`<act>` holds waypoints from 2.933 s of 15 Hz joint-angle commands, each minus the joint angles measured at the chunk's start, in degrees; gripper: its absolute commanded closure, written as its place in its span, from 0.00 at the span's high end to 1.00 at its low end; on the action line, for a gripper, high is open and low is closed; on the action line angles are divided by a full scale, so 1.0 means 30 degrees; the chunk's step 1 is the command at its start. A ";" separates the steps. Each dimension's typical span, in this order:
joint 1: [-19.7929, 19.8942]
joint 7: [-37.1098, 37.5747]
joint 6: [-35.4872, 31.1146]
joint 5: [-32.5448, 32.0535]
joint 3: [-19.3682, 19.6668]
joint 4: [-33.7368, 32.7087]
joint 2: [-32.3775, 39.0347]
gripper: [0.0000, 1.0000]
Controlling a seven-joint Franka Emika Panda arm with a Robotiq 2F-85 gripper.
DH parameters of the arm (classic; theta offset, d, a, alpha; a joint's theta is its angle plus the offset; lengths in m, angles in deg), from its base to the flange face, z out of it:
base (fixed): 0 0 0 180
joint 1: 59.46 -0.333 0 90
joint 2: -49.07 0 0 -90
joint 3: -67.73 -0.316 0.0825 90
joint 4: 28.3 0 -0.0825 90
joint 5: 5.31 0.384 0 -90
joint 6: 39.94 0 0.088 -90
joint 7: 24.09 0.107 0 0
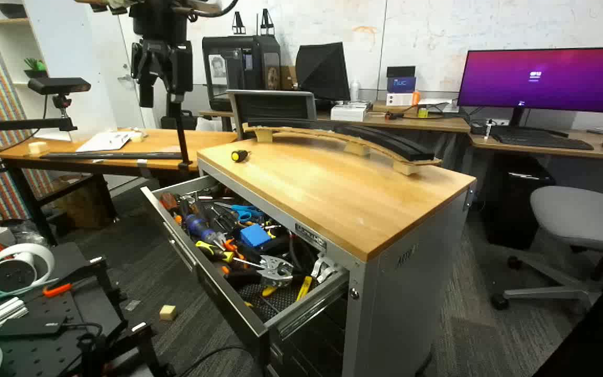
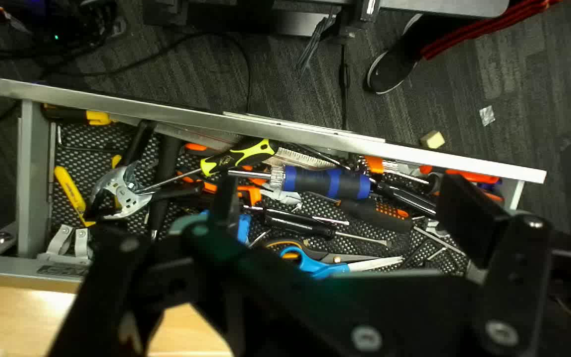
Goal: Pick up the screwdriver, put it in the open drawer and close it
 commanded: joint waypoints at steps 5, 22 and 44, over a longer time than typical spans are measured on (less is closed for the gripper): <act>0.0027 -0.0003 0.0007 0.0010 -0.0028 -0.0277 0.0001 1.00; -0.1857 -0.5714 -0.2642 0.0080 -0.1532 -0.9663 1.1701 1.00; -0.3634 -0.2505 -0.1769 -0.4025 -0.3163 -1.5626 1.9418 0.12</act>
